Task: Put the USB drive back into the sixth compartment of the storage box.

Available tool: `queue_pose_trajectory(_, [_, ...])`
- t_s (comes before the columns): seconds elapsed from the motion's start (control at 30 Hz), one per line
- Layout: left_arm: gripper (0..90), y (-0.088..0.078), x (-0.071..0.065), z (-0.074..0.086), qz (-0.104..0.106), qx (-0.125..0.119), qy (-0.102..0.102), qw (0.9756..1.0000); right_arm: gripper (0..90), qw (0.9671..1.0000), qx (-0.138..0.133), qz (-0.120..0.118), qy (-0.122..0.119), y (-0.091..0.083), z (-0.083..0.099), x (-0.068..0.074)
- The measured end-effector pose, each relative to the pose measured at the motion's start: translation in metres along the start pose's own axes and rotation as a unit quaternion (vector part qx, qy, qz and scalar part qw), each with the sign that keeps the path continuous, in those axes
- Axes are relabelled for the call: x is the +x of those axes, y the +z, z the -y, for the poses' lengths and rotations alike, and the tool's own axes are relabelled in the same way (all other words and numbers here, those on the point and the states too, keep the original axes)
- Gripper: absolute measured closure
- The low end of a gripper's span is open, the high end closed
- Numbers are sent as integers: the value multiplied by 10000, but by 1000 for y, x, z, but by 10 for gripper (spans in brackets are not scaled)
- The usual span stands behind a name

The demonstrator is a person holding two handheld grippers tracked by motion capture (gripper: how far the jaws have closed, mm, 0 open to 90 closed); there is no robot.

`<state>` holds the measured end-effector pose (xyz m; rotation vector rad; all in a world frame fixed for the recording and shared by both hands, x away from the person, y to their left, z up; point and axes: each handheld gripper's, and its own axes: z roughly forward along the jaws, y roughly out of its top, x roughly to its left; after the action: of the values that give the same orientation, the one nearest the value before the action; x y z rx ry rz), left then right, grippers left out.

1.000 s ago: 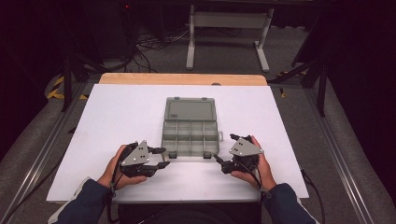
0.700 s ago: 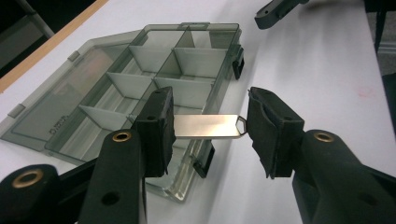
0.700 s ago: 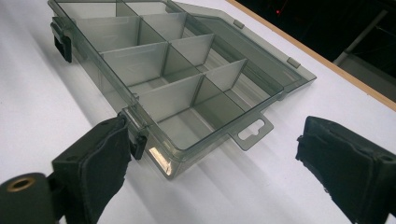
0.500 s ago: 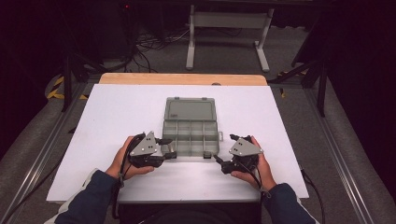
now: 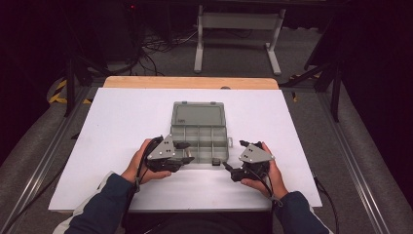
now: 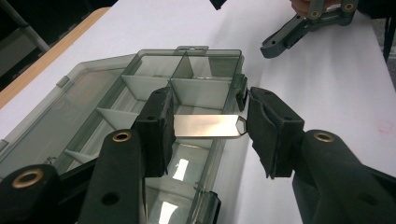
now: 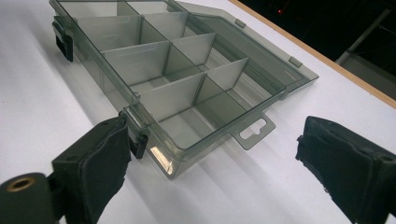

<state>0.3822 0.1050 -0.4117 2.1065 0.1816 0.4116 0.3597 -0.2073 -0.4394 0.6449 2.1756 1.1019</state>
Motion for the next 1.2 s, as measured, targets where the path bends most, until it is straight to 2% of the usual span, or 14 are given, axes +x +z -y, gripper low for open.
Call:
queue_pose_trajectory(0.33, [531,13,2,-7,108,-76,-31,9999,93,10000,-1,-8,12,0,0,0])
queue_pose_trajectory(0.4, [531,16,2,-9,142,-126,-94,9998,93,10000,-2,-12,13,0,0,0])
queue_pose_trajectory(0.73, [531,28,3,-14,246,-132,-152,9995,93,10000,0,-27,21,0,1,-1])
queue_pose_trajectory(0.97, [531,33,4,-16,272,-133,-165,9994,93,10000,9,-36,13,0,1,0])
queue_pose_trajectory(1.03, [531,34,5,-16,272,-139,-229,9993,93,10000,10,-35,21,0,1,-1])
queue_pose_trajectory(1.2, [531,36,5,-16,288,-136,-204,9993,94,10000,0,-37,15,0,1,0])
